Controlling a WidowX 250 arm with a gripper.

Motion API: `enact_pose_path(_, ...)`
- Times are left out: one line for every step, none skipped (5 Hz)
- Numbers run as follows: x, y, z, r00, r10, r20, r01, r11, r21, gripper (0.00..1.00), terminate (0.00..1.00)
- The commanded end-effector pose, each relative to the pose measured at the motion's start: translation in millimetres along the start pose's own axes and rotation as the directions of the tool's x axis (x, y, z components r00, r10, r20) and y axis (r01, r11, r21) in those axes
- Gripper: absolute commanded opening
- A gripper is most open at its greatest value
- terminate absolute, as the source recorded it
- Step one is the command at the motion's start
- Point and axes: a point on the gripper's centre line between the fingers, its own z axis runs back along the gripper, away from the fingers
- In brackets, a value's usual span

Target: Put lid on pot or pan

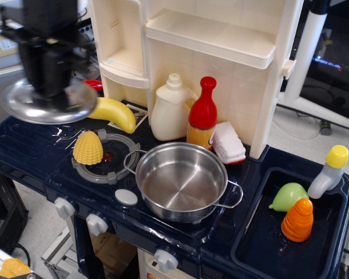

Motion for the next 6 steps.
enact_pose_path(6.4,-56.6,-1.4,0.997,0.003,0.082,0.0,0.999,-0.036,0.0,0.0)
enact_pose_path(2.6,-72.3,-8.5,0.993,0.033,0.117,-0.027,0.999,-0.046,0.0,0.0)
enact_pose_path(0.8,-83.6,-17.9,0.991,0.021,0.13,-0.007,0.995,-0.103,0.0,0.0)
enact_pose_path(5.0,-92.7,-14.4,0.991,-0.038,0.125,0.05,0.994,-0.099,0.0,0.0)
enact_pose_path(12.1,-103.5,-17.7,0.989,-0.049,0.142,0.068,0.99,-0.126,0.0,0.0)
enact_pose_path(20.1,-116.0,-23.4,0.986,-0.035,0.16,0.062,0.984,-0.167,0.0,1.0)
